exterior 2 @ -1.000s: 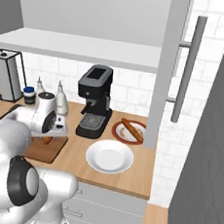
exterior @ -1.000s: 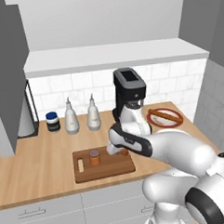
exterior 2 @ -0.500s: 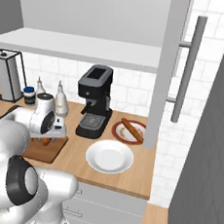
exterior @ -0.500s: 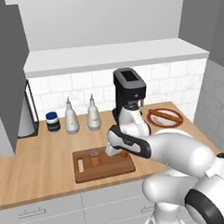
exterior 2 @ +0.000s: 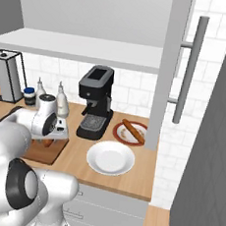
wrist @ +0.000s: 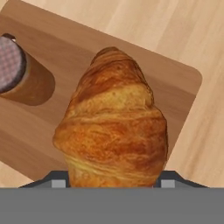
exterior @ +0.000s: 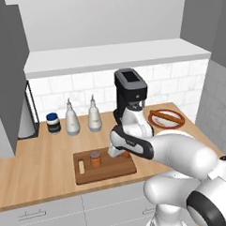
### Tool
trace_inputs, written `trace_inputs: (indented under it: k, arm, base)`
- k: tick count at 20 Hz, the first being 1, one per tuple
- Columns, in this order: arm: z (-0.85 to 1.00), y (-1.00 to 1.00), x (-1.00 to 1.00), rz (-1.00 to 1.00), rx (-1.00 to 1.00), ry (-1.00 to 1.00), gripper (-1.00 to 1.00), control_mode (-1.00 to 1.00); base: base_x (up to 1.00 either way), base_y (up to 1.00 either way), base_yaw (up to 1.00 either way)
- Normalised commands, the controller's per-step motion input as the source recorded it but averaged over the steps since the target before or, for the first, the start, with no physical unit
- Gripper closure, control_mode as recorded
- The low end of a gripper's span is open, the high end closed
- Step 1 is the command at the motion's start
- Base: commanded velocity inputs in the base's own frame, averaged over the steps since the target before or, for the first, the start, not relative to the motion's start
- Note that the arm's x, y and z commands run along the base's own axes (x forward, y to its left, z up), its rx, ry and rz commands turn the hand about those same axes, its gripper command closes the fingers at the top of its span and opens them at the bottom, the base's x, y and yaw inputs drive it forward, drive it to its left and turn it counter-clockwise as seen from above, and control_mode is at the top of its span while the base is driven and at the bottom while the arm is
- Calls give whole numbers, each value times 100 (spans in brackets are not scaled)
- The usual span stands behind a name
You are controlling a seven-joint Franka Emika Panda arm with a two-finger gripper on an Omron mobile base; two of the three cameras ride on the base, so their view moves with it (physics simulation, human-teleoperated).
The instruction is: From the different types of pastries on the counter, select a croissant and place it on the cutting board. Then retrieve a jar of jam from the cabinet and place it alongside the croissant on the cutting board.
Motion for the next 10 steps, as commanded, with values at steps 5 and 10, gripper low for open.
trace_inputs:
  k: [5, 10]
  arm:
    - [0, 0, 0, 0, 0, -7, -100, -100]
    - [1, 1, -8, -1, 0, -10, -100, -100]
  base:
    - [0, 0, 0]
    - [0, 0, 0]
